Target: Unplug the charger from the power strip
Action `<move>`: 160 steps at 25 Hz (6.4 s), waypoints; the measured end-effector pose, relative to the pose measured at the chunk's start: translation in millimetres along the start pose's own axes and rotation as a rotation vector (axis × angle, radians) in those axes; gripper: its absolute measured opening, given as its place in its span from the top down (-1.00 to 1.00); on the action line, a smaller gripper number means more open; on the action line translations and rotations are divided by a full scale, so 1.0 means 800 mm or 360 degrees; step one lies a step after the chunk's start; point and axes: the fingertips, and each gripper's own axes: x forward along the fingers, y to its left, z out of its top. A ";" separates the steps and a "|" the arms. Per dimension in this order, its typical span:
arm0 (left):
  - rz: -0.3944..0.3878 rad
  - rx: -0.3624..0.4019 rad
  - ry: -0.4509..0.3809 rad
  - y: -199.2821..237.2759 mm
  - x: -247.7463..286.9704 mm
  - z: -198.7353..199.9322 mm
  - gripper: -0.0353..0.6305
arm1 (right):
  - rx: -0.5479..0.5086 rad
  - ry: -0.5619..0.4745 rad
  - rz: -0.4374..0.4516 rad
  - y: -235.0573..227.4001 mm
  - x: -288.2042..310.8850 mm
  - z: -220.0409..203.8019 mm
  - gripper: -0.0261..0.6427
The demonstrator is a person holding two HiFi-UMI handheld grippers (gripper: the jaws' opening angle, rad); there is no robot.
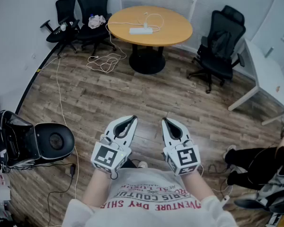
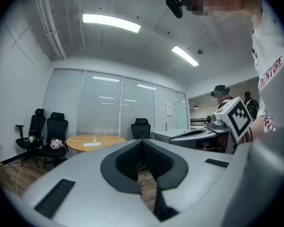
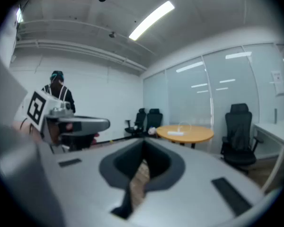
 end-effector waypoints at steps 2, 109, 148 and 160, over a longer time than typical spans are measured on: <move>-0.0012 -0.0003 -0.0002 -0.002 -0.001 -0.005 0.79 | -0.0008 -0.0005 -0.0002 0.003 0.000 -0.004 0.84; -0.0161 -0.0071 0.0462 0.784 0.865 -0.160 0.79 | 0.0263 0.0627 -0.0191 -0.569 1.010 -0.001 0.83; -0.0405 -0.0332 0.1274 0.785 0.916 -0.378 0.79 | 0.0262 0.1203 -0.0276 -0.571 1.134 -0.164 0.39; -0.0374 -0.0204 0.1288 0.781 0.915 -0.380 0.79 | 0.0270 0.1237 -0.0322 -0.568 1.124 -0.160 0.43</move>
